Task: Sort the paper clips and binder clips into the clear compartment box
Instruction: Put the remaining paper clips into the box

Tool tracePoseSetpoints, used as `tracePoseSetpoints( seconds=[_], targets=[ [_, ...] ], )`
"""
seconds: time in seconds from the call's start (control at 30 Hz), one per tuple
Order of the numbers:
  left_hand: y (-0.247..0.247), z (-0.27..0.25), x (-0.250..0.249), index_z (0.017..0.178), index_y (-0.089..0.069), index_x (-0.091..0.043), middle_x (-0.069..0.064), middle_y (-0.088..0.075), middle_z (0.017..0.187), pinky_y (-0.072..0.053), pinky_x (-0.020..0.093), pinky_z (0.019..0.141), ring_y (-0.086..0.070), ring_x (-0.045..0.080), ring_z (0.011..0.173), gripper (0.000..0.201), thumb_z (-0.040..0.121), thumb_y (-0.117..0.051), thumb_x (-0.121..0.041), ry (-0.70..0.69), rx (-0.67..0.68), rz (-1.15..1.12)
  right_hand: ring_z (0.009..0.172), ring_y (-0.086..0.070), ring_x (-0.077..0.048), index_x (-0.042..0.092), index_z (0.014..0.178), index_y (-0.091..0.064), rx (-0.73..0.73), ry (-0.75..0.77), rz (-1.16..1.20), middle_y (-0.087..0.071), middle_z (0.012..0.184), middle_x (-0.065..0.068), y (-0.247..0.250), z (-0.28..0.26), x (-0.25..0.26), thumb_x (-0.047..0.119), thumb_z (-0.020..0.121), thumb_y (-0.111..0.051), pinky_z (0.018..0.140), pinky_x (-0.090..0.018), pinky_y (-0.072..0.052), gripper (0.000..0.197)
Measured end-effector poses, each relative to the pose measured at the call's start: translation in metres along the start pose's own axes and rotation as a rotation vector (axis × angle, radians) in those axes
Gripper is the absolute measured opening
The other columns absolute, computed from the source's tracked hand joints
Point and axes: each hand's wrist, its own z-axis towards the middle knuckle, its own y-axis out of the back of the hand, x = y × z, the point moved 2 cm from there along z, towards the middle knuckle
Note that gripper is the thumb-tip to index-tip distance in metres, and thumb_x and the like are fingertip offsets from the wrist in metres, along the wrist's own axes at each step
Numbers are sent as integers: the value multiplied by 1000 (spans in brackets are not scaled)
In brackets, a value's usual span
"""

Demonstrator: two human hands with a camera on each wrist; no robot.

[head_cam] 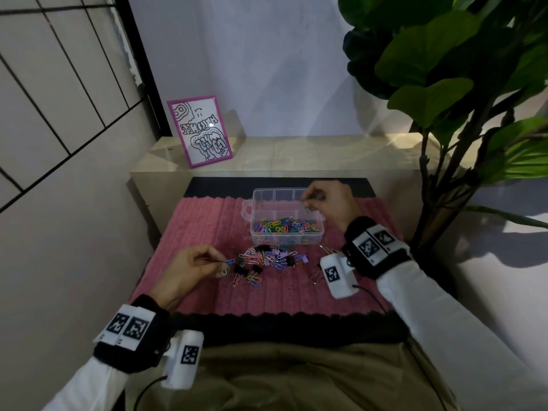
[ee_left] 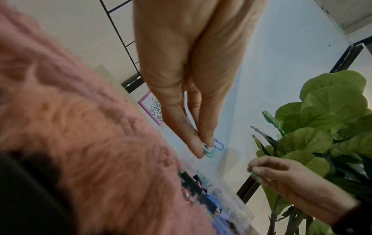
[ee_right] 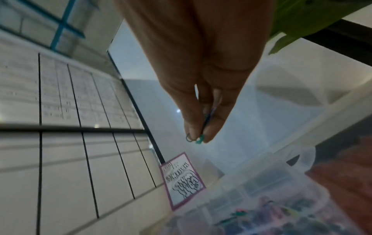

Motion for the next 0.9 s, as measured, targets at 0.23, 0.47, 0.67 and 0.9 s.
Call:
tracePoseSetpoints(
  seconds=[0.23,0.47,0.67,0.9],
  targets=[
    [4,-1,-6,76,-62,1,2,-68,65,-54,14,59,-64,8,59,9,75,-64,10,-3,10,-86,98,-60,-22,7,96,-67,211,128,-289,-67,104,-10,-36,-17,3,5,87,-56,92,-35,-48,15],
    [-3,21,-35,73,-62,-7,-3,-68,63,-50,10,60,-62,4,58,14,75,-66,6,-122,48,161,98,-59,-22,9,100,-65,563,281,-352,-63,106,-9,-71,-67,32,11,87,-57,83,-35,-47,16],
    [-23,70,-57,70,-59,-19,-8,-62,72,-47,22,72,-59,5,69,19,77,-68,-3,-239,190,631,108,-51,-33,9,119,-50,600,295,-546,-50,119,-13,-99,-82,35,18,89,-53,74,-41,-43,31],
    [-56,109,-90,87,-67,-1,4,-67,81,-48,6,58,-60,-4,61,12,76,-70,-5,-307,207,688,104,-52,-37,4,115,-49,522,300,-520,-48,117,-22,-110,-92,44,4,92,-41,66,-35,-29,25]
  ],
)
